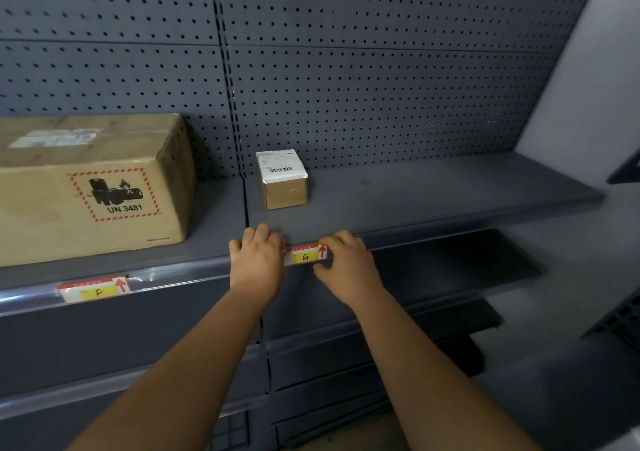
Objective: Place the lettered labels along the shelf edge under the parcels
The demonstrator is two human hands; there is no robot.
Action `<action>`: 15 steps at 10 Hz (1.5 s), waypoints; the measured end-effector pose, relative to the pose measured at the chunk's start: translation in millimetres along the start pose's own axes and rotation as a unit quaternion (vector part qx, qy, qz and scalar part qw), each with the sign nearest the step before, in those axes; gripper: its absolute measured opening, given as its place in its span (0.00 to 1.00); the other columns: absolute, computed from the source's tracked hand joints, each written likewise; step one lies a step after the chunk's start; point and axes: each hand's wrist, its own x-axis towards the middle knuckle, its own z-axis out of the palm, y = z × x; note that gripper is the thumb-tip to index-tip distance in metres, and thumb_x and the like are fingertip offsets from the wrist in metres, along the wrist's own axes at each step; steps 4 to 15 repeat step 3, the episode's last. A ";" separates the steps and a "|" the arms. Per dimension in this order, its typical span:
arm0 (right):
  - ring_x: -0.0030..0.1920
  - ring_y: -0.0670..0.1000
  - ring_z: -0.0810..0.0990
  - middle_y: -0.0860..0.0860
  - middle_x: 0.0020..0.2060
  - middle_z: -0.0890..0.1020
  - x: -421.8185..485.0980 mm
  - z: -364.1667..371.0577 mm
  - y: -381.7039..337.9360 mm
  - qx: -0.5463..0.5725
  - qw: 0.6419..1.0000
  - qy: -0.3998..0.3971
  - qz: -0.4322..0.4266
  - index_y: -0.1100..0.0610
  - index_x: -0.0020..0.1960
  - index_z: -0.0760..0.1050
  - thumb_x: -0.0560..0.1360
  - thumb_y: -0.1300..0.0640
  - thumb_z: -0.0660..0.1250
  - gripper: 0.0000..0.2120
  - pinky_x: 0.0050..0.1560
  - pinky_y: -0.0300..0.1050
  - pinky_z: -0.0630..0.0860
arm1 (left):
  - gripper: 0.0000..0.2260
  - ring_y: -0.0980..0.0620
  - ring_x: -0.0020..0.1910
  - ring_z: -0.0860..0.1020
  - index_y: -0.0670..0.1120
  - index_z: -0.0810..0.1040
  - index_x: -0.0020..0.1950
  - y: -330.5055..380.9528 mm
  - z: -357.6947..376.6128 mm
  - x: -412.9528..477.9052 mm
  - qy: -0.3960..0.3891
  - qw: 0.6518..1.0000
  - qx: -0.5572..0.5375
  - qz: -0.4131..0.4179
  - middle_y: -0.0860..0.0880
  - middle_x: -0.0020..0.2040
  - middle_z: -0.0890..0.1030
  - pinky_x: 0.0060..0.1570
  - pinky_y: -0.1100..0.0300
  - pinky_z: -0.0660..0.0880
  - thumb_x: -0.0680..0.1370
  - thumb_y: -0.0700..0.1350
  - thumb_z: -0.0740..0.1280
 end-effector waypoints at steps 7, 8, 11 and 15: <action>0.60 0.52 0.70 0.50 0.59 0.72 -4.5 4.4 -1.6 -0.005 1.000 0.015 -0.004 0.51 0.67 0.71 0.73 0.51 0.69 0.23 0.59 0.51 0.72 | 0.10 0.46 0.46 0.71 0.47 0.80 0.50 -7.7 5.1 -19.5 0.089 0.995 -0.040 0.031 0.47 0.46 0.74 0.45 0.51 0.64 0.75 0.51 0.66; 0.60 0.52 0.70 0.50 0.59 0.72 -4.5 4.4 -1.6 -0.005 1.000 0.015 -0.004 0.51 0.67 0.71 0.73 0.51 0.69 0.23 0.59 0.51 0.72 | 0.10 0.46 0.46 0.71 0.47 0.80 0.50 -7.7 5.1 -19.5 0.089 0.995 -0.040 0.031 0.47 0.46 0.74 0.45 0.51 0.64 0.75 0.51 0.66; 0.60 0.52 0.70 0.50 0.59 0.72 -4.5 4.4 -1.6 -0.005 1.000 0.015 -0.004 0.51 0.67 0.71 0.73 0.51 0.69 0.23 0.59 0.51 0.72 | 0.10 0.46 0.46 0.71 0.47 0.80 0.50 -7.7 5.1 -19.5 0.089 0.995 -0.040 0.031 0.47 0.46 0.74 0.45 0.51 0.64 0.75 0.51 0.66; 0.60 0.52 0.70 0.50 0.59 0.72 -4.5 4.4 -1.6 -0.005 1.000 0.015 -0.004 0.51 0.67 0.71 0.73 0.51 0.69 0.23 0.59 0.51 0.72 | 0.10 0.46 0.46 0.71 0.47 0.80 0.50 -7.7 5.1 -19.5 0.089 0.995 -0.040 0.031 0.47 0.46 0.74 0.45 0.51 0.64 0.75 0.51 0.66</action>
